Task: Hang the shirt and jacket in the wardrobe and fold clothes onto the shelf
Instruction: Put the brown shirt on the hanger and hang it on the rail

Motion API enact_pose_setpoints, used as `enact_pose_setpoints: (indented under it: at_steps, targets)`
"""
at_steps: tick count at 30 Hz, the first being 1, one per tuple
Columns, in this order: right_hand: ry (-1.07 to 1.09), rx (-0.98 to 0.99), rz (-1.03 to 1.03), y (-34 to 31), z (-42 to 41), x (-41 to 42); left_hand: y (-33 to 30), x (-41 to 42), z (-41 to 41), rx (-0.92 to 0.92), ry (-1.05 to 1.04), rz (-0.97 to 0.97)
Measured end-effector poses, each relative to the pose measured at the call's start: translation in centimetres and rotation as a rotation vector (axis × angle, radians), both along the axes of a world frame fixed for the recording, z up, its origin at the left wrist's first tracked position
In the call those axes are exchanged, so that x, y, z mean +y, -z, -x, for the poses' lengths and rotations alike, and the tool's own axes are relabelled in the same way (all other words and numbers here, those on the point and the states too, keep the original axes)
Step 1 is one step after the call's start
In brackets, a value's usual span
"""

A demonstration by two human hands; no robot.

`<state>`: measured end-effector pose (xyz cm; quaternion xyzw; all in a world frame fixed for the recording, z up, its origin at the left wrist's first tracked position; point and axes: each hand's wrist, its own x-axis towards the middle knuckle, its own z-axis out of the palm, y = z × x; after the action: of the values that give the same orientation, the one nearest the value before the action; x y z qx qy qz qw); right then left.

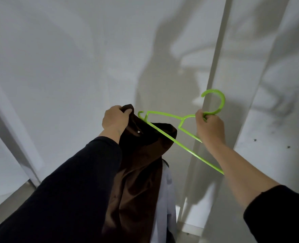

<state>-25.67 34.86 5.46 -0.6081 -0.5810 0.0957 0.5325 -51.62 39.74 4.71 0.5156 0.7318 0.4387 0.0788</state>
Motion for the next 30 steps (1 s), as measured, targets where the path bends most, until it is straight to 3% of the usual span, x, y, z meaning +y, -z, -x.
enact_pose_setpoints:
  at_steps: [8,13,19,30]
  targets:
    - [-0.005,-0.08,-0.006,-0.5,-0.6,-1.9,-1.9,-3.0,0.2,-0.11,0.039,-0.006]
    - [-0.118,-0.018,0.086,0.5,0.3,-1.8,-2.1,-3.7,0.5,-0.262,0.274,-0.022]
    - [-0.294,0.167,0.15,-1.9,-0.2,-1.5,-2.4,-5.3,2.8,-0.153,0.17,0.072]
    - [-0.356,0.069,0.122,-0.9,7.4,-2.4,-4.8,-6.5,-0.9,-0.128,0.449,0.038]
